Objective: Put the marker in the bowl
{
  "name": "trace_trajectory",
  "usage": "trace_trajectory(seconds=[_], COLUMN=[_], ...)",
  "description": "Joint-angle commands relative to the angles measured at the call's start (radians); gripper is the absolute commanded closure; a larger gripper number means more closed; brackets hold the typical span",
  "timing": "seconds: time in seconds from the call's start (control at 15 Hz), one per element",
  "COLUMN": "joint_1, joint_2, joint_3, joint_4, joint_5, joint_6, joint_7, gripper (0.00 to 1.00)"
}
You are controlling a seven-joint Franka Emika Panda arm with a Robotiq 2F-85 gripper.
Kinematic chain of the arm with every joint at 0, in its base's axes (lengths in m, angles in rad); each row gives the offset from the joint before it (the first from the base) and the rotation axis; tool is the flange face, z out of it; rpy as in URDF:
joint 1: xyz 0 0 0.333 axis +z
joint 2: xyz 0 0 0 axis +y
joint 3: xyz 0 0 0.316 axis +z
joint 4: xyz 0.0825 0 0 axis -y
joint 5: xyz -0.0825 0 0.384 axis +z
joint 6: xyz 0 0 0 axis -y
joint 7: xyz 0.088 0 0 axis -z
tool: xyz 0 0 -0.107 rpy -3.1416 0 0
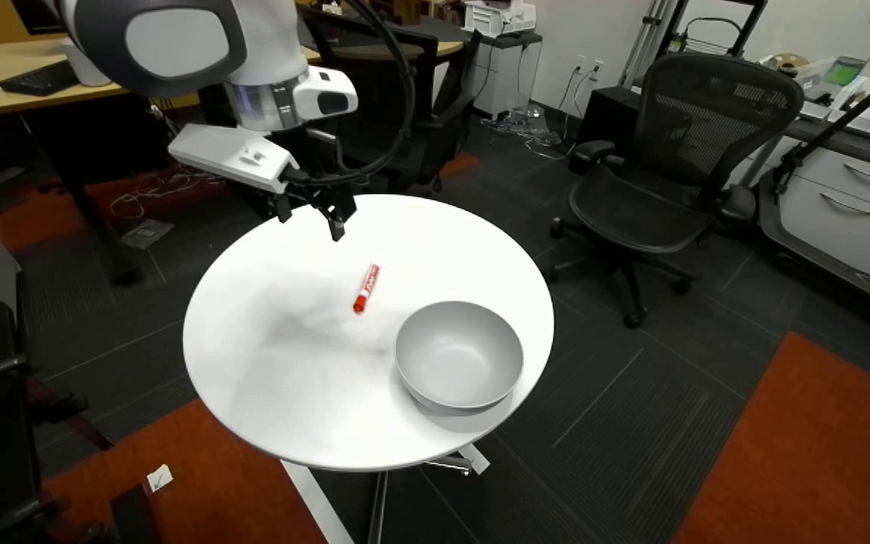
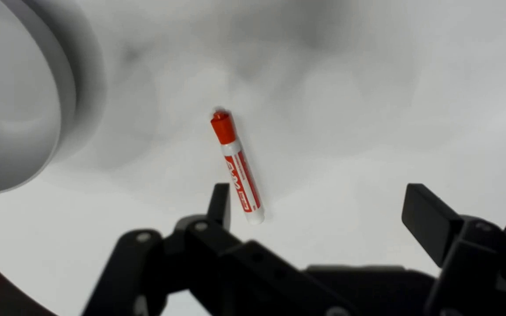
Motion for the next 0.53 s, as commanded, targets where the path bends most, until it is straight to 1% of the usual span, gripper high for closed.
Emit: trace_trajectory(seconds=[0.0, 0.47], joint_1=[-0.048, -0.111], joint_2=[0.074, 0.203], joint_3=[0.041, 0.085], joint_4=[0.086, 0.216], joint_5=[-0.012, -0.012], joint_6=[-0.019, -0.059], joint_7=[-0.083, -0.191], gripper=[0.00, 0.00])
